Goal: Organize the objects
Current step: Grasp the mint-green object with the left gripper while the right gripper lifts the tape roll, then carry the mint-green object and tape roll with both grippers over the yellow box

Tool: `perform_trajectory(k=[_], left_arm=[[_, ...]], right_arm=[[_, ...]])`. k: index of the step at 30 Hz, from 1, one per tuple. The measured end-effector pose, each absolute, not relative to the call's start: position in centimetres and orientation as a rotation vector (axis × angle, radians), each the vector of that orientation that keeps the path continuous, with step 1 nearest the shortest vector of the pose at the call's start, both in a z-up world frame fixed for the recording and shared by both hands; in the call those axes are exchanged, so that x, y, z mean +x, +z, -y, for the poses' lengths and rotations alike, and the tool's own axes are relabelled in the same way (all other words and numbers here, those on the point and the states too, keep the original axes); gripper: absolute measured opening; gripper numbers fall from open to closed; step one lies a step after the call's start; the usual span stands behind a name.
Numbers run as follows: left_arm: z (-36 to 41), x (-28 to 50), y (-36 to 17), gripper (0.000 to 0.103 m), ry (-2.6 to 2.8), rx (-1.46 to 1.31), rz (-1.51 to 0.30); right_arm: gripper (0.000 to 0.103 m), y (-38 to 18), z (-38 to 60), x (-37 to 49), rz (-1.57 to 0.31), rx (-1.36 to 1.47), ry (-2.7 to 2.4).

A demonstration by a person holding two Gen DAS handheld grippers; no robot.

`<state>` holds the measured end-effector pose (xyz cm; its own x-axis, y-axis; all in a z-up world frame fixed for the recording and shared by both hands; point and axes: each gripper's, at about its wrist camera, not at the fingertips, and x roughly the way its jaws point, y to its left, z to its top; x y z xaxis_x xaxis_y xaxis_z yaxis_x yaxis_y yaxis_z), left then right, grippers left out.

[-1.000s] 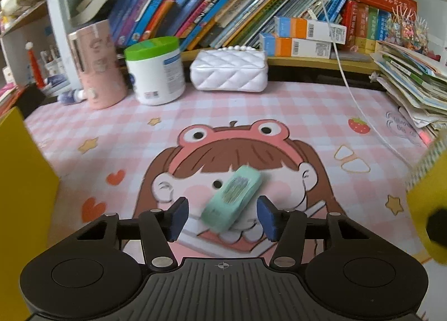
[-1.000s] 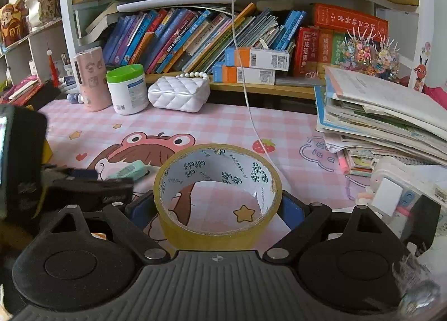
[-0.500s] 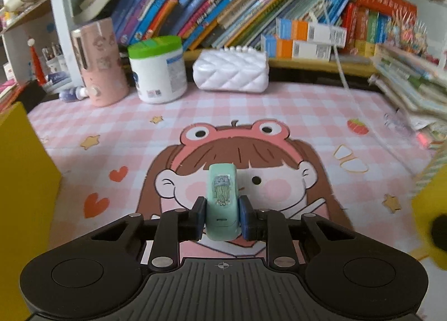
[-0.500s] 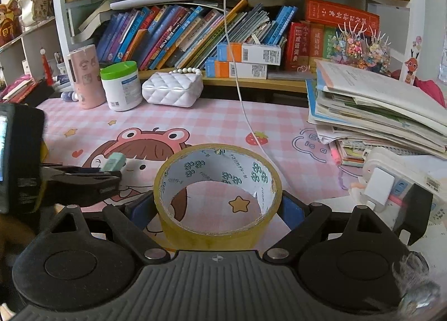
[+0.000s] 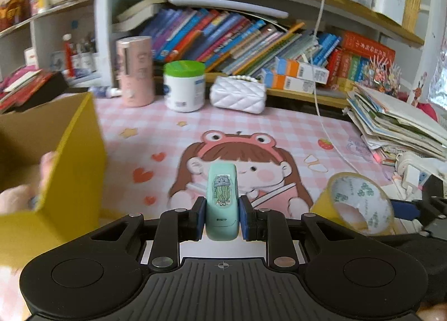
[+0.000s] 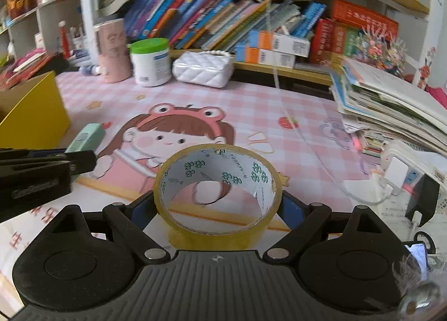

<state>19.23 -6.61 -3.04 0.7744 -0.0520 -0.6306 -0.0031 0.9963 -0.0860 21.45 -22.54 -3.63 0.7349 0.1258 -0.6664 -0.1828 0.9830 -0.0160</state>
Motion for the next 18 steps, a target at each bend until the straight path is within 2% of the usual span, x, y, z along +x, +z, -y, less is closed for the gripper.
perform_trajectory(k=[18], left_arm=[[-2.7,7.7,-1.9,0.023,0.112,-0.161,-0.667]], right_arm=[[0.090,-2.3,12.1,13.2,-0.729,-0.172,0.312]])
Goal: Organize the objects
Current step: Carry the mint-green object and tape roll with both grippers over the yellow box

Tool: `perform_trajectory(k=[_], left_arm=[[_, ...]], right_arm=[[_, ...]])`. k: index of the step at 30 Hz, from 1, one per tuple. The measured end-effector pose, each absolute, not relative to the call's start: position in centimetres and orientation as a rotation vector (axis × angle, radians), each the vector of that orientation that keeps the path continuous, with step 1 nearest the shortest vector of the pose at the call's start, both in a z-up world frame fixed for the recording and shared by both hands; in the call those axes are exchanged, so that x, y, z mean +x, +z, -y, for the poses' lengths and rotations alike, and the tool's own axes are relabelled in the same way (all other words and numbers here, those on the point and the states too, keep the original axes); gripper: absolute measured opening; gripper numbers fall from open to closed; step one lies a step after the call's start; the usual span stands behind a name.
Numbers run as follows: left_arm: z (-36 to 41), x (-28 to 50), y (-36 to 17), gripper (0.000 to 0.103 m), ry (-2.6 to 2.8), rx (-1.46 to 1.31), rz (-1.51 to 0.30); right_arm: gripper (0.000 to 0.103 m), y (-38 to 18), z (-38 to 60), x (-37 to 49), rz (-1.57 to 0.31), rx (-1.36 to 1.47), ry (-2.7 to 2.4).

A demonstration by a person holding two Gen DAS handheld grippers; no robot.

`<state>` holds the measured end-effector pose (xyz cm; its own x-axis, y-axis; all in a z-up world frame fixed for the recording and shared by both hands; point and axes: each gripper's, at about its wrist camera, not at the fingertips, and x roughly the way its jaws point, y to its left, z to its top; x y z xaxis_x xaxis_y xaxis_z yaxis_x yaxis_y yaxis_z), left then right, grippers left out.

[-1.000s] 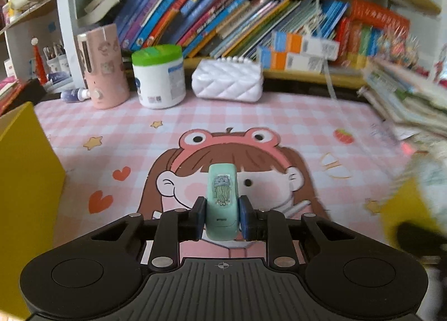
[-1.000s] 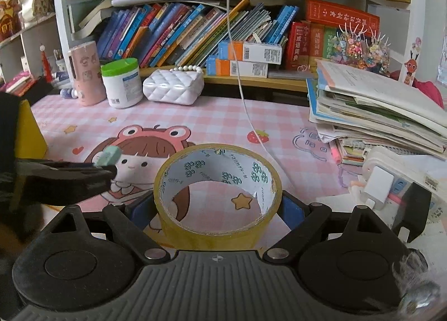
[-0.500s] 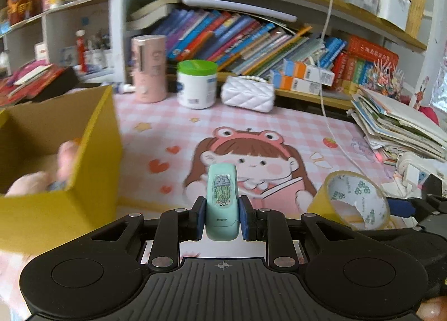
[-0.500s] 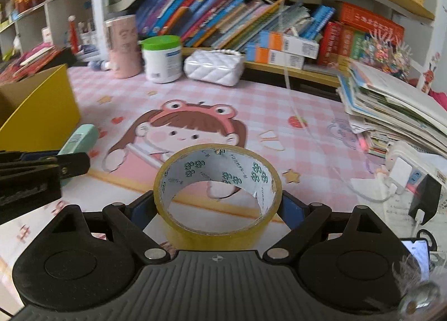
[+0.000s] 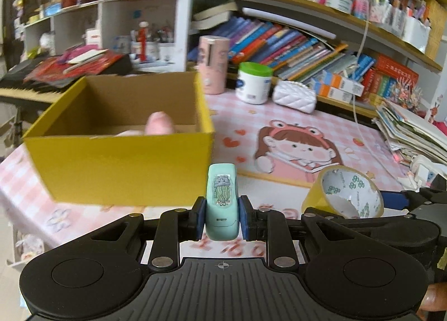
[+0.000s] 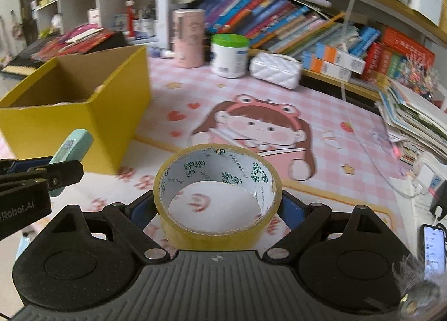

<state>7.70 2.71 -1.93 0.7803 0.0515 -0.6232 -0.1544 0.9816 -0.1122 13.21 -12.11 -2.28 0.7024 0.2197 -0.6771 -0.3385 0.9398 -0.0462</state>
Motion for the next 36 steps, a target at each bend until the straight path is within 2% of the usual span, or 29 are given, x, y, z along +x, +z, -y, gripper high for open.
perform_trajectory(k=[19,36], left_arm=[[-11.1,-0.9,-1.8,0.023,0.195,-0.205,-0.658],[-15.8,-5.0,-1.1,0.023,0.218,-0.209,-0.619]], right_arm=[[0.090,-2.2,2.8,5.3,-0.748,-0.208,0.431],[0.090,-1.7,-2.6,0.9,-0.721,-0.217,0.475]])
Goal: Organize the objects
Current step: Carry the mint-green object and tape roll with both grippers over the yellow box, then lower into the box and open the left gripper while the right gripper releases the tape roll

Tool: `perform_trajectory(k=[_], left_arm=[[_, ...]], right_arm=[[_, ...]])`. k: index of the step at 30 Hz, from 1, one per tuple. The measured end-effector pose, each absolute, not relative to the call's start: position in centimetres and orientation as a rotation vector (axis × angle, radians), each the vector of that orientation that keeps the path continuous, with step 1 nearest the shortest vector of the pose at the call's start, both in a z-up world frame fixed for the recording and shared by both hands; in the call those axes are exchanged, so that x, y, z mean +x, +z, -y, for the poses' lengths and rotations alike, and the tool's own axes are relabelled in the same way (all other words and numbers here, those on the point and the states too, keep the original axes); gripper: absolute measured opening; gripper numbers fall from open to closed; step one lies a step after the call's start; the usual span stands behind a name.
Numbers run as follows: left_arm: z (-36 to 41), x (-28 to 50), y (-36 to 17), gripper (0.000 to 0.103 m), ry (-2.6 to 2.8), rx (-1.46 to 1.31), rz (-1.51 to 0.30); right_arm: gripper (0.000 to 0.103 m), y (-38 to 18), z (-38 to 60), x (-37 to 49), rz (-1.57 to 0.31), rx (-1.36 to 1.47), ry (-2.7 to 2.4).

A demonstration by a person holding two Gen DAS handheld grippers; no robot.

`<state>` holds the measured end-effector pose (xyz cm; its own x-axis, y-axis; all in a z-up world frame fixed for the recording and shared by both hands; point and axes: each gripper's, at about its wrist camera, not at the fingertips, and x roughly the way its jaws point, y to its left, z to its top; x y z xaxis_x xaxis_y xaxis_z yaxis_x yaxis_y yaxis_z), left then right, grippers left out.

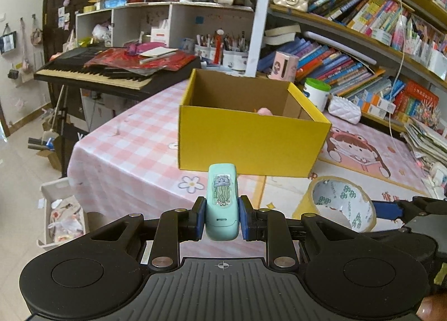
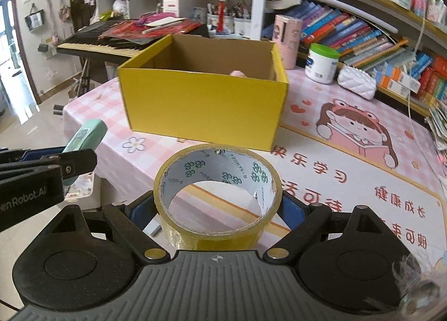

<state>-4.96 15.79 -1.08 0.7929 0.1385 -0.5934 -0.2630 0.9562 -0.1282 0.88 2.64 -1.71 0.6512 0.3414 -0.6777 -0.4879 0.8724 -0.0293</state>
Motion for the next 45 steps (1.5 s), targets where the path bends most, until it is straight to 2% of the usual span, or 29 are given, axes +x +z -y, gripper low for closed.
perform_trajectory(k=[13,19,25,45], left_arm=[[-16.7,-3.5,0.0,0.023,0.225,-0.235,-0.562],[-17.4,-1.0,1.9,0.023,0.244,-0.216,-0.489],[-18.0,2.4,3.3,0.023,0.278,-0.208,-0.449],[-18.6,11.5,0.9,0.023,0.381,-0.190,-0.540]], right_arm=[[0.090,0.0,-4.1,0.8,-0.588,-0.270,0.532],[0.090,2.3,-4.5,3.7,-0.453,-0.235,0.534],[0.090,3.6,-5.5,8.2,-0.409,-0.223,0.545],[0.090,0.2,-8.8,19.5,-0.492,-0.307,0.585]])
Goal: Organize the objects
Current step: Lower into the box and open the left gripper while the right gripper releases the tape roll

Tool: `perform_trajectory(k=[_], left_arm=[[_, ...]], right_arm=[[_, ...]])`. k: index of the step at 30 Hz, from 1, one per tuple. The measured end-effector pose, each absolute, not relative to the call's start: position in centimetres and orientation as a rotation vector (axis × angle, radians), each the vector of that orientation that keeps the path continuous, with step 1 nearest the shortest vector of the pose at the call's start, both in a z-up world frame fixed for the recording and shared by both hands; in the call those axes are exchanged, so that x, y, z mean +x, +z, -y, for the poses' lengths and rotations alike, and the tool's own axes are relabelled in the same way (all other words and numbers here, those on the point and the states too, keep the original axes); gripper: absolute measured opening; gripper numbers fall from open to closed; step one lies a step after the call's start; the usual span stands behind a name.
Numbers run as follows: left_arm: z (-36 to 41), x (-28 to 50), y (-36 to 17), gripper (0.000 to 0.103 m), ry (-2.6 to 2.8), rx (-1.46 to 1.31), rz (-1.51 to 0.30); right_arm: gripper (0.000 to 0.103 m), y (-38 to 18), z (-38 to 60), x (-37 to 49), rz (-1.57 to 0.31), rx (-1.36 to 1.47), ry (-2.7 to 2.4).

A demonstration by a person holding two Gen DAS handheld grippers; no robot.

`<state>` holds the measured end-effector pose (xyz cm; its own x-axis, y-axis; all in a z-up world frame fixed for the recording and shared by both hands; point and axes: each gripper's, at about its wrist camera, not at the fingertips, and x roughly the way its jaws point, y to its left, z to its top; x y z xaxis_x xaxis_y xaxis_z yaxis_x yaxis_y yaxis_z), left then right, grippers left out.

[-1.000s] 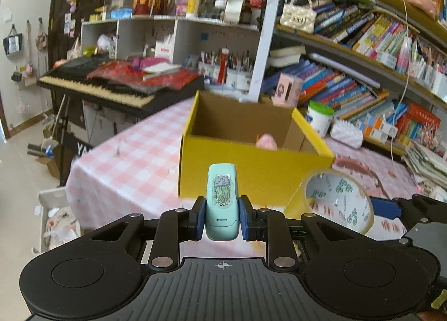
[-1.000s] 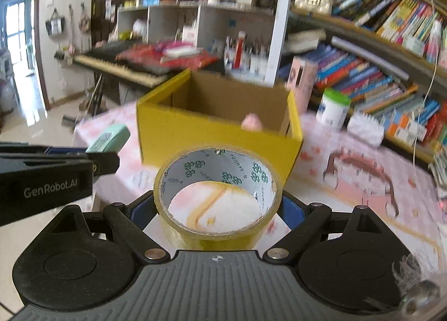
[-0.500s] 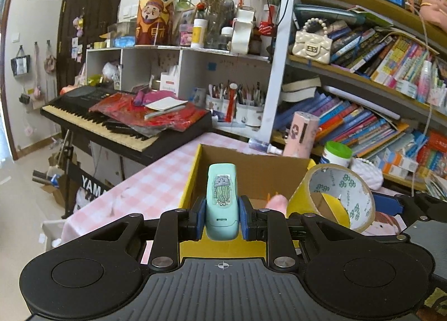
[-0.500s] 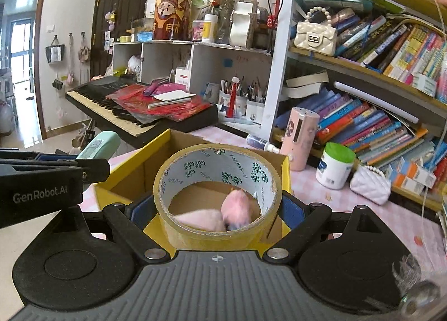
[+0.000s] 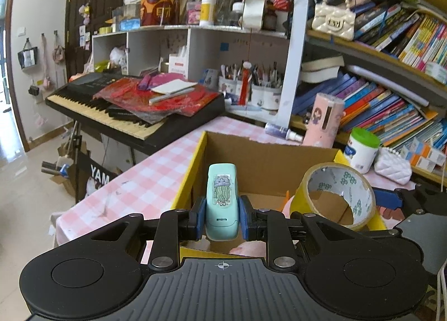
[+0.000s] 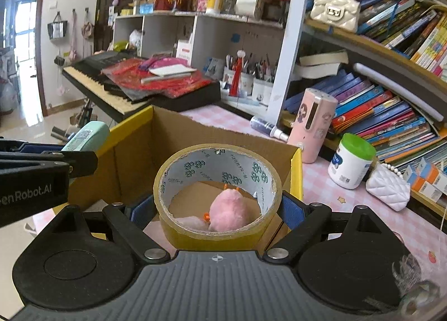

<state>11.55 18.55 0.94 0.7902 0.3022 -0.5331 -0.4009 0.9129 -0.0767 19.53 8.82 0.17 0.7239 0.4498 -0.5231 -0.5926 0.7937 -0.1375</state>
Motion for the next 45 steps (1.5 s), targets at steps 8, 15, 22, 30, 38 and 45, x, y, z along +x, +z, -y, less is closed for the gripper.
perform_trajectory(k=[8,15,22,30,38,45], left_arm=[[-18.2,13.8,-0.7,0.023,0.386,-0.176,-0.596],[-18.5,15.0,-1.3,0.023,0.397,-0.190,-0.608],[-18.7,16.0,-1.8,0.023,0.396,-0.216,-0.626],[-19.3,16.7,-2.4,0.023,0.411,-0.249,-0.655],[-18.9,17.1,-2.5,0.025,0.412,-0.250,-0.658],[-18.8,17.1,-2.5,0.030,0.416,-0.241,-0.653]], right_arm=[[0.090,-1.4,-9.1,21.5,-0.550,-0.327,0.596],[0.090,-1.7,-8.9,22.7,-0.588,-0.302,0.651],[0.090,-2.0,-8.6,23.5,-0.621,-0.268,0.710],[0.090,-2.0,-8.6,24.0,-0.639,-0.267,0.750],[0.090,-2.1,-8.3,24.8,-0.633,-0.283,0.791],[0.090,-2.1,-8.1,25.5,-0.632,-0.295,0.821]])
